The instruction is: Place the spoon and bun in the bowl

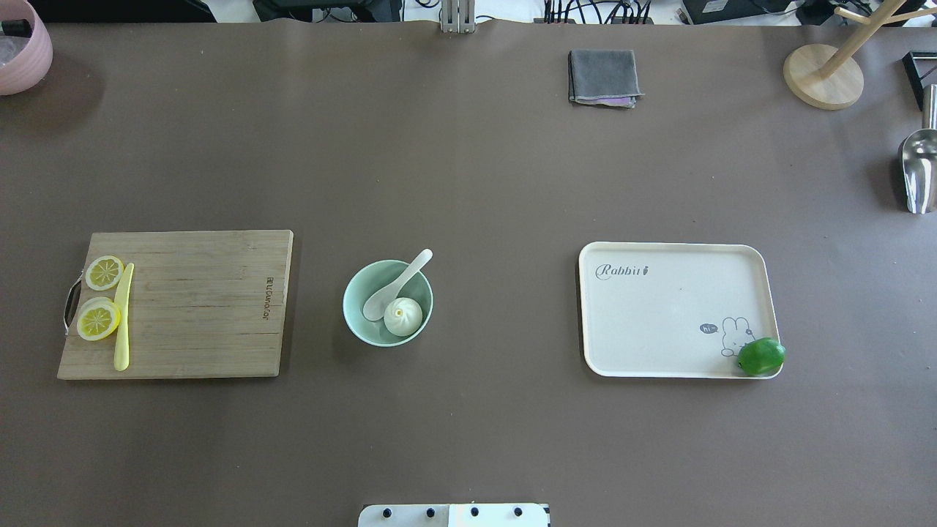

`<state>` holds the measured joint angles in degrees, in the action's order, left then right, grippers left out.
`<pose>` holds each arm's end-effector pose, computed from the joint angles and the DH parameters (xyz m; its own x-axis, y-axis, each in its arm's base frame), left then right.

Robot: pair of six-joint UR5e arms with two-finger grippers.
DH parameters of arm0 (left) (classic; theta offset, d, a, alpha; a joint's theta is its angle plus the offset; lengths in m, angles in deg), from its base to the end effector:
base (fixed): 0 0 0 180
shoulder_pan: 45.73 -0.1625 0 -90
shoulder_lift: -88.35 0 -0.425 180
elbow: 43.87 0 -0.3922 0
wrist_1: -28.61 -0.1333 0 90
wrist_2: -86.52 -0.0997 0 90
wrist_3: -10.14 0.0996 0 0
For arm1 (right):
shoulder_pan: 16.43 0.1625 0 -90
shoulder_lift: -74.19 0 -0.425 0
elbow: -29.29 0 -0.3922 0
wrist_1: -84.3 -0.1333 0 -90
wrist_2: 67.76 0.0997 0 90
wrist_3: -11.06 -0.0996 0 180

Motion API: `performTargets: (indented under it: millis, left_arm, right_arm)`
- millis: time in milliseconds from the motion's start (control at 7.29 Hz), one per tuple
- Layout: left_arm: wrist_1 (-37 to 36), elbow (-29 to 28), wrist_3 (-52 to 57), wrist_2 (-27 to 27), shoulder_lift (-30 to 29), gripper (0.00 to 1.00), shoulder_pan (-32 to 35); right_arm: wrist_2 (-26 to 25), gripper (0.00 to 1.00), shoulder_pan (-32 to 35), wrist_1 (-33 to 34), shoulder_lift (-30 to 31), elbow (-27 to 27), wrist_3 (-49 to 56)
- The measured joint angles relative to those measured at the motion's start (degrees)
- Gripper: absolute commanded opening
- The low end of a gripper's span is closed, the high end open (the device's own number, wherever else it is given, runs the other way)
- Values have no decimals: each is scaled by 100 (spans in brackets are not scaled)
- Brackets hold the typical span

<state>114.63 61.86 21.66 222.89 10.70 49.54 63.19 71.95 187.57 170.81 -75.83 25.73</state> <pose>-0.0977 -0.3923 0.6243 0.6909 0.1294 -0.7113 -0.0471 0.9898 0.1343 0.0558 -0.4337 0.6100 0.7247 -0.2202 0.6529 0.2188 0.9721 0.0850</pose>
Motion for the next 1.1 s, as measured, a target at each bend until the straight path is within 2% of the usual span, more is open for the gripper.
performTargets:
  millis: [1097]
  left_arm:
    - [2,-11,-9,-48,-4,98,18]
  right_arm:
    - [92,100,-52,0,15,1,18]
